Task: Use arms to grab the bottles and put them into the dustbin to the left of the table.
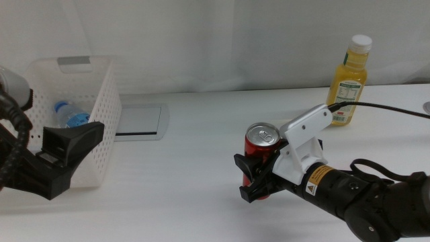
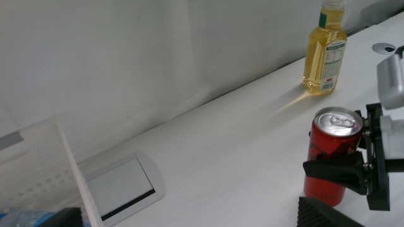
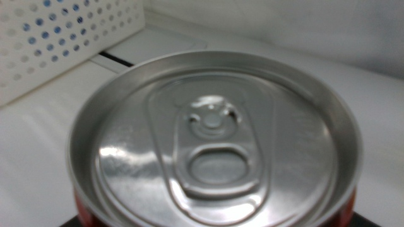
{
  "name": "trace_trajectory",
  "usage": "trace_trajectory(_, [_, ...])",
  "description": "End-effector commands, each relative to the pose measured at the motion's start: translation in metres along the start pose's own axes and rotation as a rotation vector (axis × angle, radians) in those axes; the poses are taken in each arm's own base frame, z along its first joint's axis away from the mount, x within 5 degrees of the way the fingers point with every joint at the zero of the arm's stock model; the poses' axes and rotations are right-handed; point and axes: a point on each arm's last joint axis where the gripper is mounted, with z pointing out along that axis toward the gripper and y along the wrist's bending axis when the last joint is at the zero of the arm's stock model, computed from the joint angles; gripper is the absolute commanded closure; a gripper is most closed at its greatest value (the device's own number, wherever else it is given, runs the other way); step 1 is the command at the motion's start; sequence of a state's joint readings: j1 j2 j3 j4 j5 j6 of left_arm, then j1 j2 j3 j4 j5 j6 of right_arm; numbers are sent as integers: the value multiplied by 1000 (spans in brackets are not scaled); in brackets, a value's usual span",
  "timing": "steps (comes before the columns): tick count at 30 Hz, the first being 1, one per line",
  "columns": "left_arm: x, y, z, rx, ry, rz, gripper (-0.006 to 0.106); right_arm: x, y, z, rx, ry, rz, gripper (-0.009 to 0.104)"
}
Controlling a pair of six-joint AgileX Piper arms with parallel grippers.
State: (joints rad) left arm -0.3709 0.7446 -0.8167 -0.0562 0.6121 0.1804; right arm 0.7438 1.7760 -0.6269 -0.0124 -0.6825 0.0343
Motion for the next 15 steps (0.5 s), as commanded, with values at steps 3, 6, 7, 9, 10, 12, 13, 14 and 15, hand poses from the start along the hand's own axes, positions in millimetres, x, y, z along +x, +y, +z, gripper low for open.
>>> trace_trajectory(3, [1, -1, 0, 7, -5, -4, 13, -4, 1, 6, -6, -42, -8, 97])
trace_trajectory(6, [1, -1, 0, 7, -5, -4, 13, -1, 1, 8, -8, -30, -10, 97])
trace_trajectory(7, [1, -1, 0, 7, -5, -4, 13, 0, 2, 8, -10, -22, -13, 97])
trace_trajectory(9, [1, -1, 0, 7, -5, -4, 13, 2, 2, 8, -18, -2, 1, 96])
trace_trajectory(10, [1, -1, 0, 7, -5, -4, 13, 3, 3, 8, -26, 3, 2, 95])
trace_trajectory(12, [1, -1, 0, 7, -5, -4, 13, 4, 5, 8, -53, 12, -13, 90])
trace_trajectory(13, [1, -1, 0, 7, -5, -4, 13, 4, 6, 8, -62, 12, -24, 87])
trace_trajectory(14, [1, -1, 0, 7, -5, -4, 13, 4, 7, 8, -65, 12, -28, 83])
trace_trajectory(15, [1, -1, 0, 7, -5, -4, 13, 4, 7, 8, -66, 12, -29, 76])
